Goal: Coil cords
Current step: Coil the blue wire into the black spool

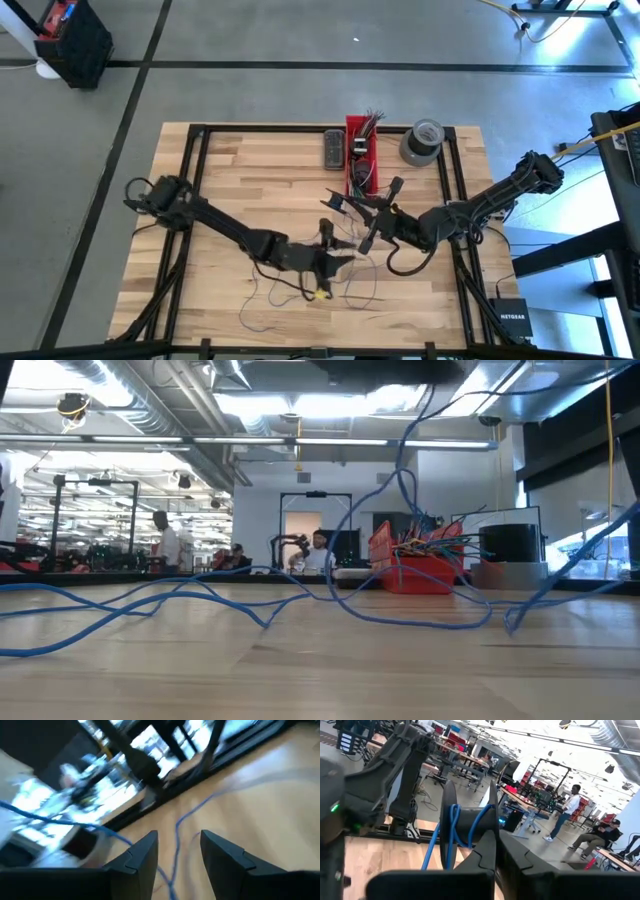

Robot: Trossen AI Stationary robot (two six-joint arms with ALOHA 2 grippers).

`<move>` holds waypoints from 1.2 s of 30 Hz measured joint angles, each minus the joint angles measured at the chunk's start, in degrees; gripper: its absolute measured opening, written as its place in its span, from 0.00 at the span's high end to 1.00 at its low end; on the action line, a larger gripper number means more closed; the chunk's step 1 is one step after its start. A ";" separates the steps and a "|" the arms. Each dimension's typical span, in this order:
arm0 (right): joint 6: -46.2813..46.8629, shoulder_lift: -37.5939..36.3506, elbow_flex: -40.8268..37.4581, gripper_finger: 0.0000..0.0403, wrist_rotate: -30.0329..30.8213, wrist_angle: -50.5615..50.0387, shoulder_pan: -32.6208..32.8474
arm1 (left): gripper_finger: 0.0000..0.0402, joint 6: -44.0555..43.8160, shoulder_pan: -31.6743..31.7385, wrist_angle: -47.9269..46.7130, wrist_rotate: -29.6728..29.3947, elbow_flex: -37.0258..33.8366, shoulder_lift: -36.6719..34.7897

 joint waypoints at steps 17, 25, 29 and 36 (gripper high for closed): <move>0.07 -0.04 -0.02 0.98 0.04 -0.44 0.00 | 0.82 5.03 1.72 -5.02 -7.02 3.15 3.76; 0.06 -0.04 -0.02 0.98 0.04 -0.10 0.00 | 0.99 4.44 2.83 -6.21 -7.13 3.15 3.76; -2.42 -0.67 -0.07 0.98 1.84 3.03 0.03 | 0.99 3.08 2.31 -10.42 -5.87 3.13 3.76; -15.30 -6.13 -0.06 0.98 5.56 13.75 0.07 | 1.00 -7.00 2.38 -24.96 -0.06 2.86 3.76</move>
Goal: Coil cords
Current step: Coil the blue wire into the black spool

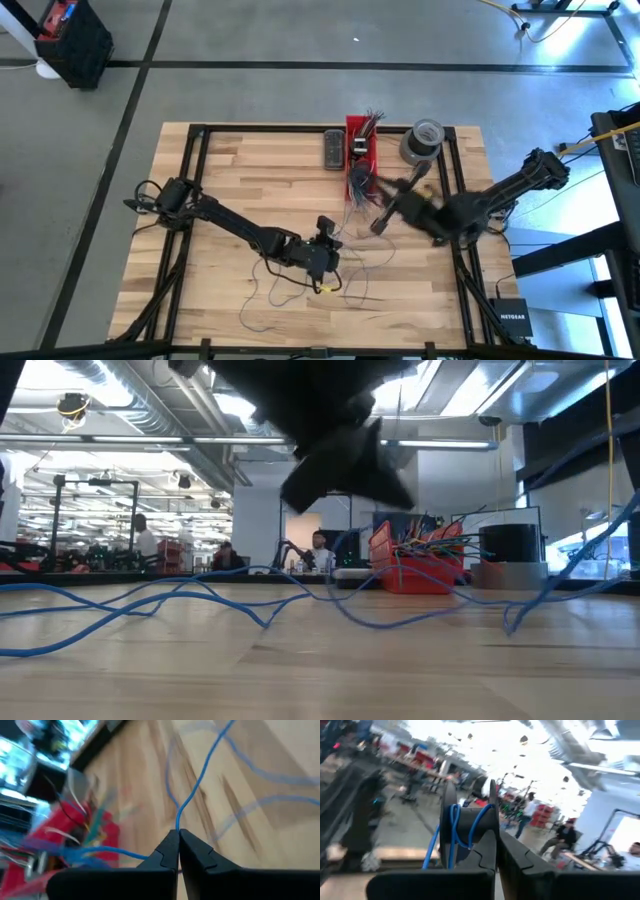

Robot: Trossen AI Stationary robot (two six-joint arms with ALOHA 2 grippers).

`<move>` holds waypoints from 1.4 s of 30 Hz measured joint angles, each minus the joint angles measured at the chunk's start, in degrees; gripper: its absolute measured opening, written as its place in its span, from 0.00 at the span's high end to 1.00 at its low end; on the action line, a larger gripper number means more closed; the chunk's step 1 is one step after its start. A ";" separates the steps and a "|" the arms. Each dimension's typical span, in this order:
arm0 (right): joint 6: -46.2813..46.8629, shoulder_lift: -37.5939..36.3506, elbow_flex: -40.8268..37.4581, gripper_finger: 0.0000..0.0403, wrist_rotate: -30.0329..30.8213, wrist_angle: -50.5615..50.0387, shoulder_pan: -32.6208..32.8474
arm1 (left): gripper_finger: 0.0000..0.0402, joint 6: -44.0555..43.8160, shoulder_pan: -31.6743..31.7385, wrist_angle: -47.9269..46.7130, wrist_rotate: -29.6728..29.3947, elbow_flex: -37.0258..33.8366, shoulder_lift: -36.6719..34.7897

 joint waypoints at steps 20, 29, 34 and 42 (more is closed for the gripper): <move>-28.52 -6.57 24.27 0.98 1.28 1.27 -0.04 | 0.99 -14.87 1.57 -4.86 7.39 -11.80 -0.31; -31.35 -6.05 30.44 0.98 0.80 -1.15 -0.04 | 0.99 -19.03 1.59 -4.70 9.55 -13.69 -0.39; -34.13 -3.99 35.18 0.98 -0.14 -1.37 -0.04 | 0.99 -19.58 1.60 -5.12 11.97 -14.09 -0.33; -37.69 1.30 48.20 0.98 0.55 -3.33 0.00 | 0.99 -23.96 1.57 -2.64 12.91 -18.31 -0.53</move>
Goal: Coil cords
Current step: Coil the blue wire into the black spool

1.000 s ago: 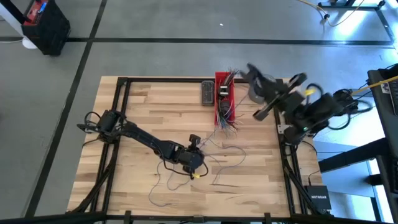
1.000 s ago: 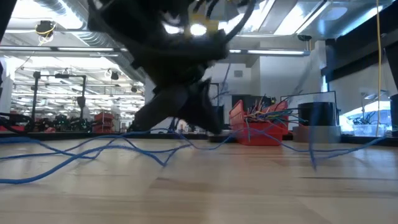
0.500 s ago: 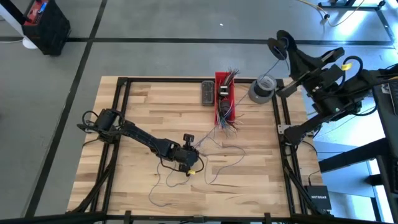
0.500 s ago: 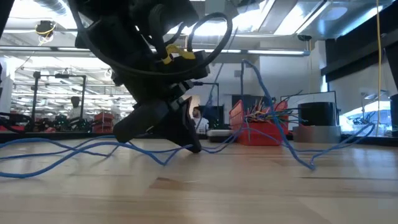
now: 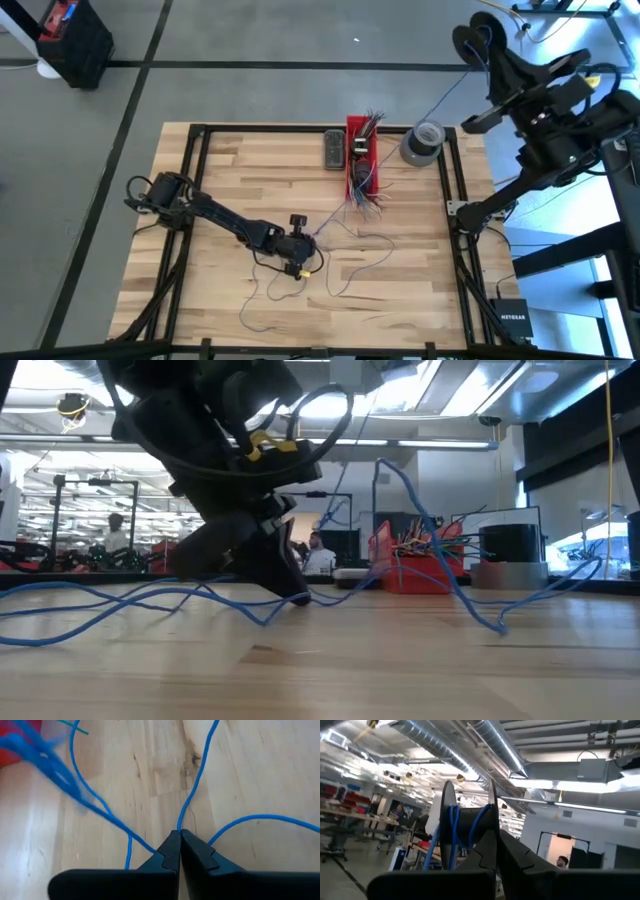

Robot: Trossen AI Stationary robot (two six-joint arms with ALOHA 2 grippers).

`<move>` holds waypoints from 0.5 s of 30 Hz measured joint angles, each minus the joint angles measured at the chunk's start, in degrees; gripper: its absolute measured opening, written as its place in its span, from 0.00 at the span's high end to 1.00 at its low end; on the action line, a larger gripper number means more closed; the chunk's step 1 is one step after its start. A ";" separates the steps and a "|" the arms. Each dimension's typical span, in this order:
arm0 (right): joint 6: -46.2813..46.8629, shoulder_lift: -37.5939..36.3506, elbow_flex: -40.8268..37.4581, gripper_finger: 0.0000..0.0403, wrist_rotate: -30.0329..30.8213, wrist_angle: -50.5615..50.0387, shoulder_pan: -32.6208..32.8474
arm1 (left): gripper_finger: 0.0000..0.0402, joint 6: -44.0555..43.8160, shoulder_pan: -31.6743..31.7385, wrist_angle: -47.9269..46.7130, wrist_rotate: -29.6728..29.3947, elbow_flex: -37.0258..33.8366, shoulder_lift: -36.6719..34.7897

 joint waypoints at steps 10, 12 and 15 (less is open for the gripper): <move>-7.77 8.79 15.64 0.98 1.72 -2.03 0.00 | 0.99 -4.89 -1.33 1.23 -0.65 -1.71 -0.19; -8.69 10.81 18.86 0.98 1.13 -2.11 0.02 | 0.99 -4.98 -1.35 1.60 -0.67 -1.77 -0.19; -8.75 13.01 23.02 0.98 0.09 -2.89 0.00 | 0.99 -4.96 -1.35 2.13 -0.74 -1.94 -0.19</move>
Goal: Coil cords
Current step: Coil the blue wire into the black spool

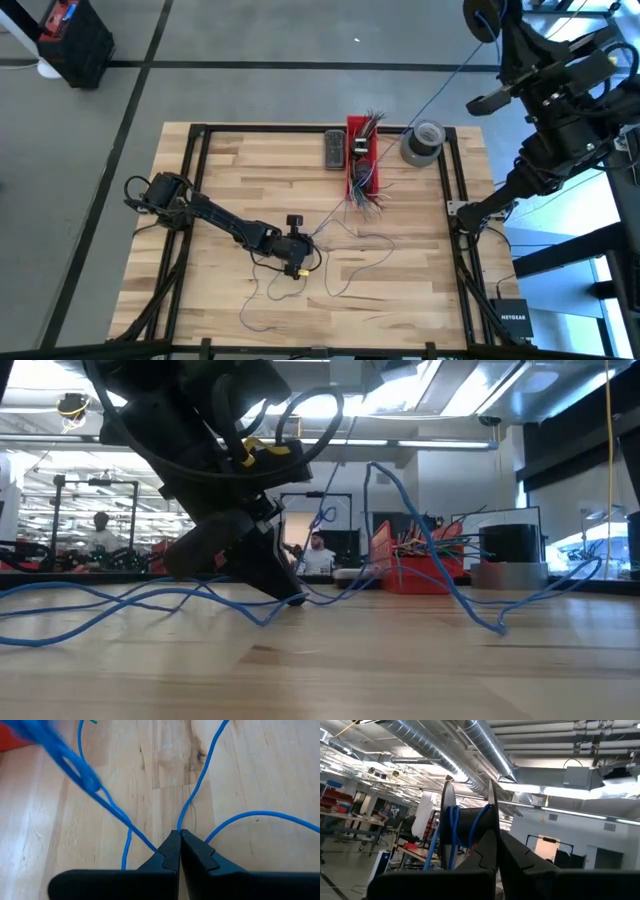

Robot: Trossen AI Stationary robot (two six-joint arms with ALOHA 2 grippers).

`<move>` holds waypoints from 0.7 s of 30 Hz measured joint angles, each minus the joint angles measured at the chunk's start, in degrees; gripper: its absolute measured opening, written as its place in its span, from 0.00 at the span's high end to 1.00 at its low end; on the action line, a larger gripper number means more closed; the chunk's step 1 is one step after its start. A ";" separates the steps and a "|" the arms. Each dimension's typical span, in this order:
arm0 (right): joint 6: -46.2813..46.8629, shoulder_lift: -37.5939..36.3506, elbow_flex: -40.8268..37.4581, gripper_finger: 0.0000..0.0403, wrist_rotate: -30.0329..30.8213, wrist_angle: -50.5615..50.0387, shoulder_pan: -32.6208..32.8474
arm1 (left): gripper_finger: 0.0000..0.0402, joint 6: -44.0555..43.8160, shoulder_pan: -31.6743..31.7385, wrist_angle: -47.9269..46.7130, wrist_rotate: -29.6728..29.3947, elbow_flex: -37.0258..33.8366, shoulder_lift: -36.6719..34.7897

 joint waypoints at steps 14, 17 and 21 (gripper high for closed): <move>1.74 3.31 0.74 0.98 2.86 -9.11 -0.04 | 0.99 -0.06 -0.25 0.24 -0.66 -0.34 -2.32; 2.49 3.15 0.76 0.98 4.32 -8.97 -0.04 | 0.95 -0.26 -0.26 -0.14 -0.81 -0.37 -2.96; 3.48 3.20 0.76 0.98 4.83 -9.46 -0.04 | 0.82 -0.65 -0.20 -0.34 -1.43 -0.39 -3.04</move>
